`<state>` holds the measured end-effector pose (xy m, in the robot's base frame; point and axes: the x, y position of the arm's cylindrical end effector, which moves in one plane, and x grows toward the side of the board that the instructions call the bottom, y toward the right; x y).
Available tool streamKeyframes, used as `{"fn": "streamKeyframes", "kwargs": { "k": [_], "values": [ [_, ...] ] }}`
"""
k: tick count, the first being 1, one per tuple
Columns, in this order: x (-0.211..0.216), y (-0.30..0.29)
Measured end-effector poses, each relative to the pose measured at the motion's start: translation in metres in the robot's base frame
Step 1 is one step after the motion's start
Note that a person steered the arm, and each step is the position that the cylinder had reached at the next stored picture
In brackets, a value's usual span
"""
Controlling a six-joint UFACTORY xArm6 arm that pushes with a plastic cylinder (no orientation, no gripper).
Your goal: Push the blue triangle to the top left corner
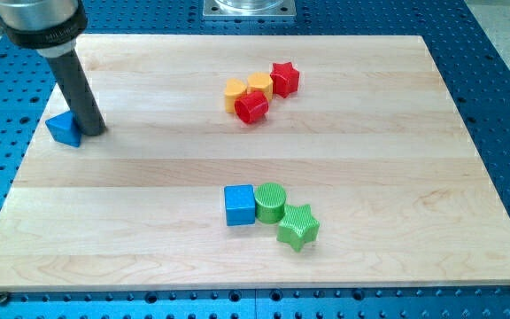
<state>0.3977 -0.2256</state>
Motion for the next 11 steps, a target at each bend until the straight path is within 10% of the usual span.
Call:
{"fn": "streamKeyframes", "kwargs": {
  "k": [2, 6, 11],
  "values": [
    [0.084, -0.028],
    [-0.070, 0.034],
    [-0.026, -0.056]
  ]
}}
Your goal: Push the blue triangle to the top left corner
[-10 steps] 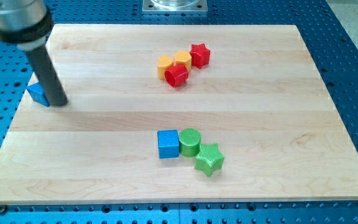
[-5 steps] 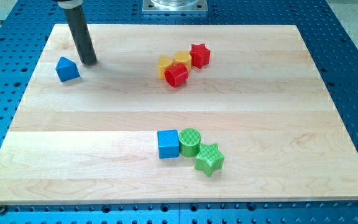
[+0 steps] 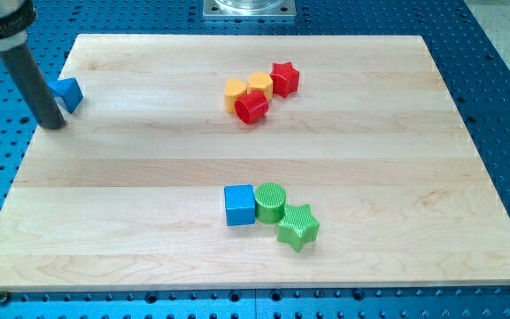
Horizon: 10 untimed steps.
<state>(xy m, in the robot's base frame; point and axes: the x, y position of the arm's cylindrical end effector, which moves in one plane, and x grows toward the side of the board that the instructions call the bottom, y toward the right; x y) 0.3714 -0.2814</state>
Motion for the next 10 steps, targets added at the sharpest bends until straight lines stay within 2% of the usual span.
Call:
{"fn": "streamKeyframes", "kwargs": {
  "k": [1, 2, 3, 4, 5, 7, 10],
  "values": [
    [-0.059, 0.052],
    [-0.087, 0.056],
    [-0.055, 0.032],
    [-0.089, 0.022],
    [-0.094, 0.050],
    [-0.095, 0.060],
    [-0.095, 0.107]
  ]
}}
